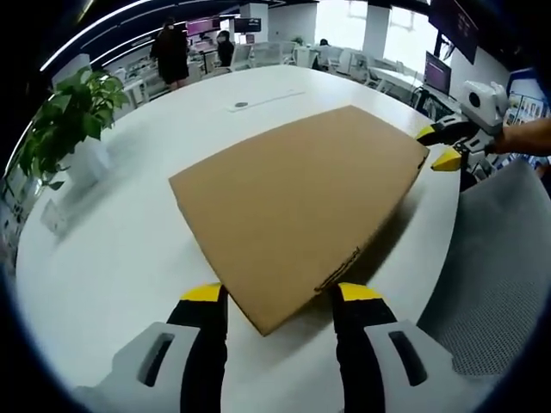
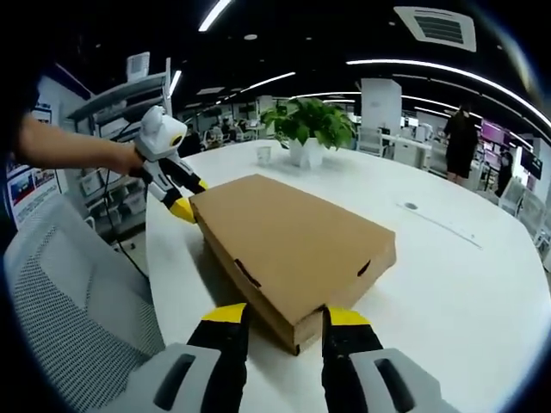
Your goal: Operate the shoe box by opening the lid, removing the specified soft item, and placing it in the target area until the item is outside and the box remains undamaged.
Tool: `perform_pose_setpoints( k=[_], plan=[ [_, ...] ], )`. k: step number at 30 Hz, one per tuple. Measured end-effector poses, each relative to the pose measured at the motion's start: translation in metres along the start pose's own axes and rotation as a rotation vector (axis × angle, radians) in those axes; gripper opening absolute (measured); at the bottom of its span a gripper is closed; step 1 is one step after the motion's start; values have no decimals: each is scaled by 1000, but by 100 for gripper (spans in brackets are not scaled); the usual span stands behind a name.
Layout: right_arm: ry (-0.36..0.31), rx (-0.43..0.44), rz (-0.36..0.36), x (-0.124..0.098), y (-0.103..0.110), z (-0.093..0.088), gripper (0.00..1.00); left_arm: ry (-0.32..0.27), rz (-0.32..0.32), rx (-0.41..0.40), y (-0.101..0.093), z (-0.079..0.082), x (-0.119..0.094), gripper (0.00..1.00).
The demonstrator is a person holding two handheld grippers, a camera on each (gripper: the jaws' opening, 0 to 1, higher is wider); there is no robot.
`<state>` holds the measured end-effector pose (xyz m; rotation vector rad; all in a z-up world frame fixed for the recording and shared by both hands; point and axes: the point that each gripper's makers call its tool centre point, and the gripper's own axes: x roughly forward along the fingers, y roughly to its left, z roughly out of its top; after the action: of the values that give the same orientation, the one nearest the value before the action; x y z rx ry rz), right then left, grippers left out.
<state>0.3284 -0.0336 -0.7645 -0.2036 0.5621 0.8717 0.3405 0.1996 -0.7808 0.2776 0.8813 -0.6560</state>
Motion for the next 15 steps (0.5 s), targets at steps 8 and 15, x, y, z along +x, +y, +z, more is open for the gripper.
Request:
perform_pose_setpoints(
  k=[8, 15],
  plan=[
    [-9, 1, -1, 3, 4, 1, 26, 9, 1, -10, 2, -7, -6, 49],
    [-31, 14, -24, 3, 2, 1, 23, 8, 5, -10, 3, -7, -6, 49]
  ],
)
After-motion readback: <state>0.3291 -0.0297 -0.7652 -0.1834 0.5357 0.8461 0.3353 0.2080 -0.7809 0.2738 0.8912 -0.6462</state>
